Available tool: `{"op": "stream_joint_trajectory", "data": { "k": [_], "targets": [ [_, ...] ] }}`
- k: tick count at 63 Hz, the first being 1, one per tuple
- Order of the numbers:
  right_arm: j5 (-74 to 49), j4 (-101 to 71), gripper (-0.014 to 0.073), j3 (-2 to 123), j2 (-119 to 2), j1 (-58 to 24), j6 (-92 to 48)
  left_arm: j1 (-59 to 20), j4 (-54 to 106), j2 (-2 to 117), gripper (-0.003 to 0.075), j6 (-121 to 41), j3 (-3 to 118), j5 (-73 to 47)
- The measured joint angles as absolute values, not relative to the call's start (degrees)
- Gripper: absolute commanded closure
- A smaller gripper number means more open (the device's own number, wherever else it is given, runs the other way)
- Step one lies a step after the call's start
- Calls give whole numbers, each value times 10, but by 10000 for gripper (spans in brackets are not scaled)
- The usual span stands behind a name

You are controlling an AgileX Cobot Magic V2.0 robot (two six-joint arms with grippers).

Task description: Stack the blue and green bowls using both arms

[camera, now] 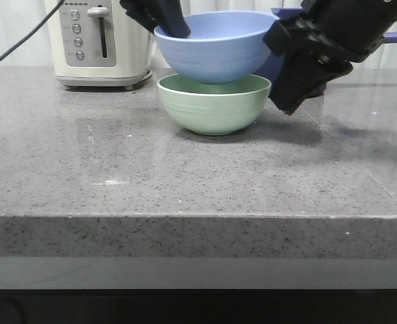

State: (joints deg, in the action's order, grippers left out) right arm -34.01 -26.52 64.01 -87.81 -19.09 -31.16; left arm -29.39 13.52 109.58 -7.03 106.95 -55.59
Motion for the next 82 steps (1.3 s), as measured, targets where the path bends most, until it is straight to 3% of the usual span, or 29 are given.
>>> {"op": "stream_joint_trajectory", "data": {
  "k": [26, 32, 41, 47, 66, 82],
  "targets": [
    [-340, -265, 657, 640, -878, -191, -312, -294, 129, 1114, 720, -66, 1070, -555],
    [-340, -265, 657, 640, -878, -191, -312, -294, 129, 1114, 626, -66, 1070, -554],
    [-340, -265, 657, 640, -878, -191, -312, -294, 129, 1114, 421, -66, 1070, -552],
    [-340, -265, 657, 640, -878, -191, -312, -294, 133, 1114, 350, -66, 1070, -551],
    [-340, -265, 657, 640, -878, -191, -313, -294, 142, 1100, 353, -66, 1075, -551],
    [-340, -265, 657, 640, -878, -191, -313, -294, 127, 1005, 353, -66, 1062, -576]
  ]
}}
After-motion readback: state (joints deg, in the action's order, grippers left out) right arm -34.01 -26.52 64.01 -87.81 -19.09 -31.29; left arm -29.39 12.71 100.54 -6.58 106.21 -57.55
